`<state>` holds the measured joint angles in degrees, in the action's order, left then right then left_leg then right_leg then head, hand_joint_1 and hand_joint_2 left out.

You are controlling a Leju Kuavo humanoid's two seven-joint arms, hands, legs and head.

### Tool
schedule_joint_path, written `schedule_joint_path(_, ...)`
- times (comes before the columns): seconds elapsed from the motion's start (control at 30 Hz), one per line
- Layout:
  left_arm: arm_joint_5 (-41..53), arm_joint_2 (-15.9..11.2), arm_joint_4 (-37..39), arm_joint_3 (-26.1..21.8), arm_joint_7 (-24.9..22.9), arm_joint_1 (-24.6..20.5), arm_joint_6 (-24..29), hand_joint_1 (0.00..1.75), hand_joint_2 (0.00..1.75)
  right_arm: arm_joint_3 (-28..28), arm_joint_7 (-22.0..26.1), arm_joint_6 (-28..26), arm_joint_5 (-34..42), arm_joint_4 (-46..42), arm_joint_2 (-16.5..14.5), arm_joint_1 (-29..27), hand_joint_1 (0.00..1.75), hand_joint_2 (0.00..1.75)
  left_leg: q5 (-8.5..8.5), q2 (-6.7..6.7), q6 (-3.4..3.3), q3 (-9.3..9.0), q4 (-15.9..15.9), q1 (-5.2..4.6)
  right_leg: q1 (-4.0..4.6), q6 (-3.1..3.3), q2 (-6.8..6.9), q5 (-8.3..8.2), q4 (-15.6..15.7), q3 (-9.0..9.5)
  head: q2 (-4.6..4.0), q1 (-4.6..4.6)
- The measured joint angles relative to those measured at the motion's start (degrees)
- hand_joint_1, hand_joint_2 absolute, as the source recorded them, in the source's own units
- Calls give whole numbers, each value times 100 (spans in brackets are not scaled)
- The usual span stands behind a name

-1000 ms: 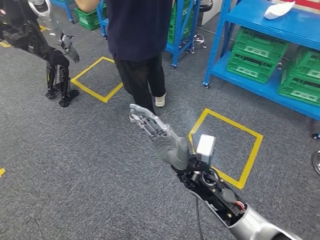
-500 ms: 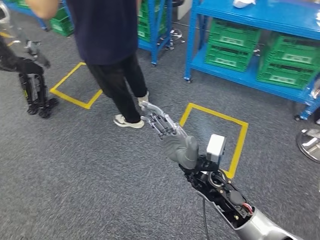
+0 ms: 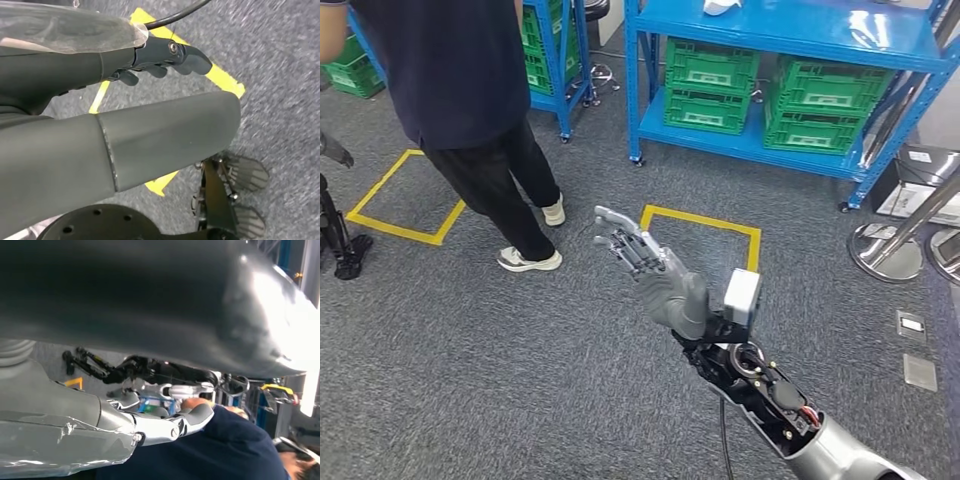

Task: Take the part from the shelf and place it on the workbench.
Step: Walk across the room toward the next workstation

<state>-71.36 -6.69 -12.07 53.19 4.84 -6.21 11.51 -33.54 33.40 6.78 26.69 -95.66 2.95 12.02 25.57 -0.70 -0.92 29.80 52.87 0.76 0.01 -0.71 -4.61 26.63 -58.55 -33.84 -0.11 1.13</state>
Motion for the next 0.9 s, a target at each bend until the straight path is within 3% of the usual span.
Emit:
schedule_joint_path(0.07, 9, 5, 0, 16, 1, 10, -1, 0, 0, 11, -5, -4, 0, -12, 11, -3, 0, 0, 5, 122, -35, -9, -12, -10, -11, -42, 299, 405, -790, -362, 0, 63)
schedule_joint_path(0.1, 11, 4, 0, 19, -1, 16, 0, 0, 0, 13, -8, -9, 0, -11, 13, -14, 0, 0, 11, 183, -43, -11, -11, -14, -28, -61, 360, 558, -1172, -544, 0, 80)
schedule_joint_path(0.13, 11, 4, 0, 21, -3, 20, 3, 0, 0, 14, -11, -15, 0, -10, 15, -28, 0, 0, 18, 243, -40, -14, -9, -14, -46, -75, 393, 612, -1391, -647, 0, 92)
schedule_joint_path(0.17, 11, 4, 0, 22, -8, 21, 8, 0, 0, 16, -12, -21, 1, -10, 18, -38, 0, 0, 25, 301, -31, -21, -8, -11, -62, -87, 418, 550, -1381, -637, 0, 108)
schedule_joint_path(0.2, 9, 4, 0, 24, -13, 20, 12, 0, 0, 18, -11, -26, 1, -10, 21, -43, 0, 0, 37, 359, -16, -36, -6, -6, -75, -93, 453, 390, -1130, -504, 0, 127)
schedule_joint_path(0.27, 0, 3, 0, 26, -20, 19, 20, 0, 0, 25, -7, -29, 3, -10, 25, -40, 0, 0, 74, 464, 33, -82, 6, -14, -75, -93, 652, 16, -265, -52, 0, 178)
schedule_joint_path(0.33, -7, -2, 0, 27, -22, 17, 25, 0, 0, 31, 3, -28, 5, -12, 25, -34, 0, 0, 109, 556, 90, -112, 23, -45, -52, -43, 793, -135, 277, 216, 0, 190)
schedule_joint_path(0.4, -9, -5, 0, 27, -22, 10, 30, 0, 0, 39, 8, -28, 7, -12, 26, -38, 0, 0, 126, 666, 148, -135, 17, -54, -25, 39, 706, -135, 353, 230, 0, 148)
schedule_joint_path(0.43, -11, -5, 0, 27, -21, 5, 31, 0, 0, 42, 7, -28, 7, -14, 26, -40, 0, 0, 150, 673, 182, -147, 27, -40, -26, 75, 645, -145, 368, 231, 0, 129)
schedule_joint_path(0.47, -13, -5, 0, 27, -21, 2, 31, 0, 0, 44, 7, -28, 7, -18, 26, -37, 0, 0, 214, 597, 214, -130, 97, -23, -30, 111, 584, -159, 383, 235, 0, 110)
schedule_joint_path(0.53, -15, -1, 0, 28, -21, -1, 29, 0, 0, 44, 7, -25, 6, -25, 26, -26, 0, 0, 529, 310, 259, 105, 630, 1, -49, 167, 483, -185, 405, 240, 0, 48)
schedule_joint_path(0.6, -20, 2, 0, 30, -21, 11, 27, 0, 0, 43, 6, -21, 6, -25, 26, -27, 0, 0, 903, 131, 270, 540, 1502, 1, -37, 196, 371, -190, 405, 230, 0, -15)
schedule_joint_path(0.63, -23, 2, 0, 31, -21, 21, 27, 0, 0, 43, 5, -19, 6, -25, 26, -32, 0, 0, 970, 110, 269, 704, 1795, 0, -30, 203, 304, -189, 404, 230, 0, -30)
schedule_joint_path(0.67, -28, 3, 0, 31, -21, 29, 27, 0, 0, 43, 4, -18, 6, -24, 26, -35, 0, 0, 911, 103, 259, 766, 1856, -1, -24, 205, 231, -189, 403, 234, 0, -37)
schedule_joint_path(0.7, -32, 4, 0, 32, -21, 34, 27, 0, 0, 43, 4, -18, 7, -24, 26, -36, 0, 0, 735, 94, 242, 708, 1662, 0, -21, 205, 155, -190, 402, 241, 0, -41)
schedule_joint_path(0.73, -37, 4, 0, 33, -21, 35, 27, 0, 0, 43, 4, -18, 7, -23, 26, -34, 0, 0, 487, 50, 218, 548, 1261, 0, -20, 204, 81, -189, 401, 251, 0, -47)
schedule_joint_path(0.8, -43, -4, 1, 37, -21, 29, 27, 0, 0, 44, 5, -18, 7, -23, 26, -30, 0, 0, 110, -167, 158, 197, 421, -1, -17, 183, -48, -186, 393, 251, 0, -54)
schedule_joint_path(0.87, -45, -10, 1, 42, -22, 20, 27, 0, 0, 45, 6, -18, 9, -23, 26, -31, 0, 0, 26, -278, 110, 62, 93, -20, -25, 130, -150, -190, 391, 227, 0, -56)
schedule_joint_path(0.9, -46, -8, 0, 43, -21, 13, 27, 0, 0, 46, 6, -18, 11, -23, 26, -33, 0, 0, 22, -222, 90, 57, 84, -30, -33, 95, -201, -197, 397, 214, 0, -55)
